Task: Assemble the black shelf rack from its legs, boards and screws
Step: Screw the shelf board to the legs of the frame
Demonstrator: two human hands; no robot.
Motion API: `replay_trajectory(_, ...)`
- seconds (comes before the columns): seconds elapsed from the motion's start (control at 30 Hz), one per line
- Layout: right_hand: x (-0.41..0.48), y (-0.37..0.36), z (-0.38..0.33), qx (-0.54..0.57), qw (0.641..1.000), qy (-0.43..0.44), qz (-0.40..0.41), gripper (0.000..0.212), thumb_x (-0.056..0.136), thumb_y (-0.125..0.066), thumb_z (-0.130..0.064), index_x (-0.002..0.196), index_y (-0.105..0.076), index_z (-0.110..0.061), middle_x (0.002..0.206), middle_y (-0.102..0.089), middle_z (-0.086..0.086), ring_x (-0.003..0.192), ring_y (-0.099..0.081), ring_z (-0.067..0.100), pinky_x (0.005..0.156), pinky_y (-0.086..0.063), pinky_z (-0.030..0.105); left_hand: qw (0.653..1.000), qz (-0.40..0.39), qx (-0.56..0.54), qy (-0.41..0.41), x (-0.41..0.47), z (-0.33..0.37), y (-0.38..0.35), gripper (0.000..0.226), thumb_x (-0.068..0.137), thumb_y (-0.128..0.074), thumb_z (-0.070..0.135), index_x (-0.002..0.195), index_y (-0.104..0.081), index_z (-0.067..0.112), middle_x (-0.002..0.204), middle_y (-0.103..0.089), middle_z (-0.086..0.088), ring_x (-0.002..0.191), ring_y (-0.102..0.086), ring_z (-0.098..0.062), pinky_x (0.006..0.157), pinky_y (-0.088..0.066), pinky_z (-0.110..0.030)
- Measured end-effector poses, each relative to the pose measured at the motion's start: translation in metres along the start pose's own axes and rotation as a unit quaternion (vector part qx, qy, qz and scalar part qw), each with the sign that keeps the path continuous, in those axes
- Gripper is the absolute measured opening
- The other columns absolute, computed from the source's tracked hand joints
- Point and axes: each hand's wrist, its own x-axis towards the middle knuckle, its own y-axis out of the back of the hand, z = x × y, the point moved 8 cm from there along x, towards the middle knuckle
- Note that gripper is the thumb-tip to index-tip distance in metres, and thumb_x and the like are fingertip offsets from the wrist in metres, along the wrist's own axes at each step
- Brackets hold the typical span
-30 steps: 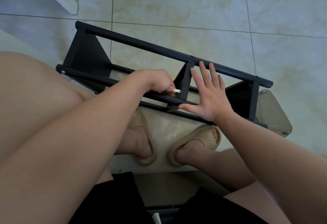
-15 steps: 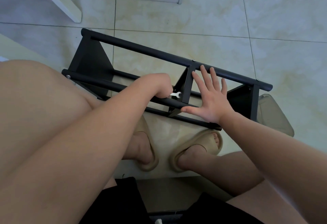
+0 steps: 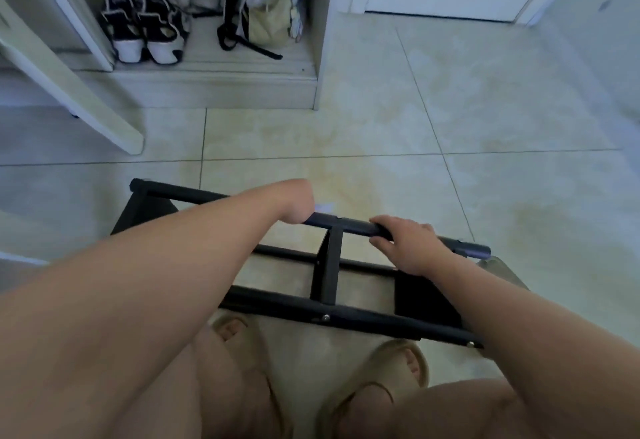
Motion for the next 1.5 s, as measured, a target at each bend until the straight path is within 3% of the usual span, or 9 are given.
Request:
replay_trajectory(0.07,0.005,-0.001,0.008,-0.008,1.000,-0.017,-0.024,0.032,0.101,-0.047,-0.055,0.125,-0.054,-0.036,0.113,-0.064,-0.007,0.110,-0.059,0.024,0.088,-0.034,0.039,1.000,-0.026,-0.004,0.011,0.006,-0.003,0.004,0.029,0.099,-0.050,0.016,0.120,-0.067,0.007,0.119,-0.066,-0.014,0.107,-0.063,-0.030,0.082,-0.051,-0.033)
replay_trajectory(0.23,0.008,0.009,0.010,-0.009,1.000,-0.029,0.000,0.029,0.097,-0.052,-0.060,0.094,-0.051,-0.031,0.084,-0.056,-0.010,0.082,-0.056,0.021,0.070,-0.035,0.035,0.999,-0.047,0.011,0.018,0.008,0.002,0.001,0.028,0.099,-0.047,0.008,0.115,-0.069,0.002,0.097,-0.062,-0.011,0.085,-0.052,-0.023,0.064,-0.042,-0.025)
replay_trajectory(0.33,0.005,0.022,0.001,-0.022,0.997,-0.016,0.071,0.029,0.097,-0.052,-0.059,0.102,-0.057,-0.031,0.095,-0.061,-0.010,0.094,-0.059,0.021,0.079,-0.035,0.036,0.999,-0.017,-0.003,0.031,0.006,-0.001,0.005,0.026,0.096,-0.048,0.004,0.113,-0.067,-0.003,0.079,-0.057,-0.007,0.081,-0.052,-0.026,0.058,-0.036,-0.027)
replay_trajectory(0.47,0.001,0.042,-0.009,-0.019,0.991,-0.007,0.135,0.035,0.098,-0.050,-0.059,0.116,-0.060,-0.031,0.103,-0.062,-0.009,0.101,-0.056,0.019,0.092,-0.036,0.036,0.994,0.075,-0.061,0.044,0.002,-0.011,0.024,0.025,0.097,-0.040,0.010,0.118,-0.055,0.007,0.111,-0.062,-0.012,0.095,-0.058,-0.029,0.071,-0.041,-0.032)
replay_trajectory(0.63,-0.005,0.054,-0.015,-0.011,0.982,-0.015,0.190,0.034,0.098,-0.054,-0.056,0.120,-0.061,-0.031,0.111,-0.061,-0.012,0.110,-0.052,0.018,0.098,-0.033,0.036,0.988,0.130,-0.072,0.051,-0.002,-0.017,0.031,0.016,0.093,-0.040,0.014,0.107,-0.048,0.013,0.097,-0.058,-0.004,0.081,-0.054,-0.024,0.060,-0.036,-0.033)
replay_trajectory(0.9,-0.006,-0.006,-0.012,-0.028,0.997,-0.002,0.075,0.032,0.102,-0.052,-0.045,0.130,-0.057,-0.031,0.121,-0.057,-0.006,0.115,-0.050,0.022,0.092,-0.040,0.040,0.997,0.054,-0.051,0.036,0.007,-0.022,-0.030,0.016,0.096,-0.041,0.013,0.111,-0.045,0.015,0.093,-0.057,-0.004,0.080,-0.056,-0.021,0.065,-0.045,-0.035)
replay_trajectory(1.27,-0.008,-0.114,-0.004,-0.055,0.995,0.014,-0.087,0.036,0.097,-0.060,-0.046,0.125,-0.060,-0.024,0.118,-0.057,-0.001,0.111,-0.054,0.024,0.091,-0.042,0.038,0.993,-0.105,-0.009,0.061,0.023,-0.040,-0.130,0.029,0.104,-0.042,0.012,0.129,-0.051,0.002,0.127,-0.060,-0.018,0.112,-0.059,-0.031,0.091,-0.046,-0.035)
replay_trajectory(1.37,-0.009,-0.132,-0.005,-0.069,0.992,0.026,-0.102,0.038,0.098,-0.058,-0.048,0.127,-0.059,-0.024,0.120,-0.056,0.000,0.112,-0.054,0.025,0.092,-0.042,0.039,0.989,-0.129,-0.001,0.074,0.026,-0.046,-0.143,0.028,0.102,-0.042,0.010,0.127,-0.052,0.001,0.125,-0.062,-0.018,0.097,-0.056,-0.028,0.081,-0.043,-0.034)
replay_trajectory(1.5,-0.003,-0.131,-0.005,-0.072,0.992,0.031,-0.095,0.040,0.096,-0.058,-0.052,0.125,-0.060,-0.025,0.117,-0.057,-0.002,0.111,-0.055,0.024,0.087,-0.042,0.036,0.988,-0.132,0.020,0.076,0.030,-0.050,-0.140,0.031,0.102,-0.041,0.011,0.125,-0.058,-0.001,0.127,-0.061,-0.018,0.117,-0.059,-0.033,0.091,-0.045,-0.035)
